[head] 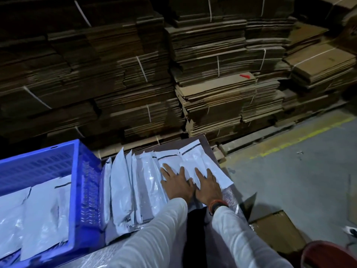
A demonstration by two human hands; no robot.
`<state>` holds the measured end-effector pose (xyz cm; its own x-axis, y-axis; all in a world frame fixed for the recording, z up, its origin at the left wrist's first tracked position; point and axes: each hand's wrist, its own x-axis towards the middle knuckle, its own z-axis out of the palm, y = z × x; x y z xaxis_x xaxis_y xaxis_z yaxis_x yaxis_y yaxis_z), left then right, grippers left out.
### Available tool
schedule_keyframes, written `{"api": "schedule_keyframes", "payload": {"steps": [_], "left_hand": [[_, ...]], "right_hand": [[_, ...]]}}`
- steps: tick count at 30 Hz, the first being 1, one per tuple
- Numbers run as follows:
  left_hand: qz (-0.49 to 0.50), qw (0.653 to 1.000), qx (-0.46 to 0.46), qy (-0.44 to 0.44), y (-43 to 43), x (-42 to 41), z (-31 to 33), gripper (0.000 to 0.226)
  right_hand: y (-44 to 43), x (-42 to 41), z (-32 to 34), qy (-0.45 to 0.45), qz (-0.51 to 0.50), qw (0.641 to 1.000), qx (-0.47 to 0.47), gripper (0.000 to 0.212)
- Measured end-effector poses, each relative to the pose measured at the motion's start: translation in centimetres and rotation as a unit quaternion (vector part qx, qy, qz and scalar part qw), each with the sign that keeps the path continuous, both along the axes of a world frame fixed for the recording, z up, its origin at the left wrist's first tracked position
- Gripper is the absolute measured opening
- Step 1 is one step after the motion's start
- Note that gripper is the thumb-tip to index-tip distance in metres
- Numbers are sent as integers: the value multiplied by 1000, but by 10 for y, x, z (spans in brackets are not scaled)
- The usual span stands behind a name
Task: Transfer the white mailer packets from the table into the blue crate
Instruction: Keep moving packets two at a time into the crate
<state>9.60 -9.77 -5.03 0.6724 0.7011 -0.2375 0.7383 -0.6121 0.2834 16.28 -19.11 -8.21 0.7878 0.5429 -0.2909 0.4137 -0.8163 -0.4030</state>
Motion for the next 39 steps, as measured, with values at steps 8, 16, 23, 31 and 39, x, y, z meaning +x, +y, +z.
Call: {"api": "schedule_keyframes", "payload": {"steps": [8, 16, 23, 31, 39], "left_hand": [[19, 999, 39, 14, 4, 13, -10, 53], [19, 998, 34, 54, 6, 19, -13, 76], [16, 998, 44, 33, 9, 9, -17, 66], [17, 999, 39, 18, 11, 7, -20, 74], [1, 1000, 23, -1, 13, -5, -10, 73]], "right_hand": [[-8, 4, -13, -29, -14, 999, -16, 62], [-8, 7, -10, -68, 45, 995, -61, 72], [0, -2, -11, -102, 23, 994, -33, 63], [0, -7, -18, -146, 49, 986, -69, 74], [0, -19, -19, -155, 52, 983, -84, 64]]}}
